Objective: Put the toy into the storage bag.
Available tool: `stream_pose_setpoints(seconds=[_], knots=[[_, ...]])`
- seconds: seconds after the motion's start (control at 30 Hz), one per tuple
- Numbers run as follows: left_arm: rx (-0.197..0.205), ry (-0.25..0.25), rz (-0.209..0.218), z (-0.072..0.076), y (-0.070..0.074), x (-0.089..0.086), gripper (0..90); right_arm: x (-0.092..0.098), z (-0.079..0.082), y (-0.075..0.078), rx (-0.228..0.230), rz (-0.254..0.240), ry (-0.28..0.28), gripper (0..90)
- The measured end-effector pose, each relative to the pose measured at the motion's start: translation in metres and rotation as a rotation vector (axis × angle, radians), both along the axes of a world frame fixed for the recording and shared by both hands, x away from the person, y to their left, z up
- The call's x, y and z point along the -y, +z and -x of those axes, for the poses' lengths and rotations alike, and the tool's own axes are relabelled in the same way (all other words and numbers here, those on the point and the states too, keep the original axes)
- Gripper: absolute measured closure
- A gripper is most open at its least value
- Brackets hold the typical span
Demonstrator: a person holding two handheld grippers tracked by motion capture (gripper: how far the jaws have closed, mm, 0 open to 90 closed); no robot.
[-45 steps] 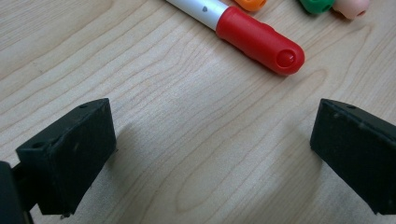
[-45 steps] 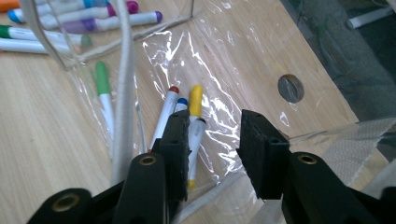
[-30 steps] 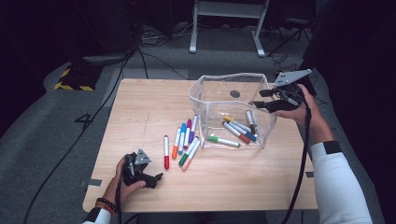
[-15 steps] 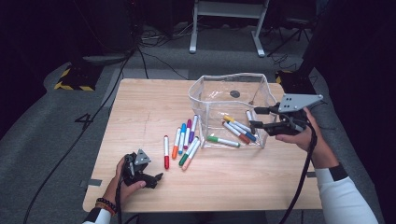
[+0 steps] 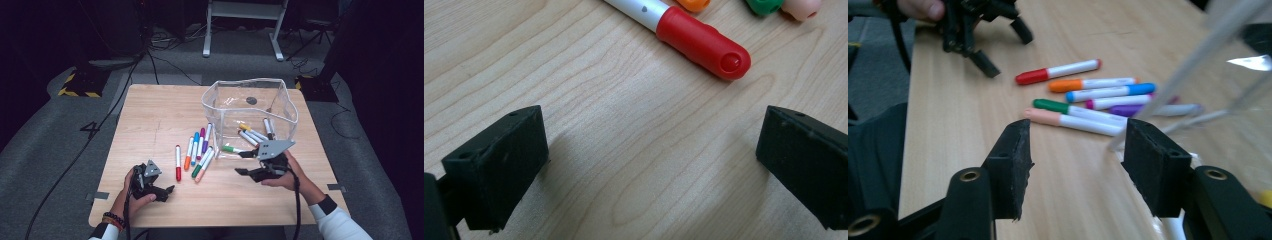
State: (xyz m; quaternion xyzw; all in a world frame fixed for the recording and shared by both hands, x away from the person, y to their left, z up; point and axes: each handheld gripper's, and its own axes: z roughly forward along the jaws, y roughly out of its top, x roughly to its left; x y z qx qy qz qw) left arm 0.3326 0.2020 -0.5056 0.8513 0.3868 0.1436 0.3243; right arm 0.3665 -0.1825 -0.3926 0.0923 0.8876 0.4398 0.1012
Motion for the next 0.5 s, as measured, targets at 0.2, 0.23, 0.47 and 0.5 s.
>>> stream_pose_setpoints(seconds=[0.2,0.23,0.47,0.5], knots=[[-0.002,0.000,0.002,0.000,0.000,0.000,0.5,-0.048,0.004,-0.037,-0.021,0.025,0.067,39.7],[-0.002,0.000,0.002,0.000,0.000,0.000,0.5,-0.057,0.005,-0.044,-0.009,0.031,0.083,39.5],[-0.002,-0.001,0.002,0.000,0.000,0.000,0.5,-0.097,0.000,-0.071,-0.025,0.061,0.152,38.7],[-0.002,-0.001,0.002,0.000,0.000,0.000,0.5,-0.100,-0.001,-0.074,-0.031,0.059,0.154,38.7]])
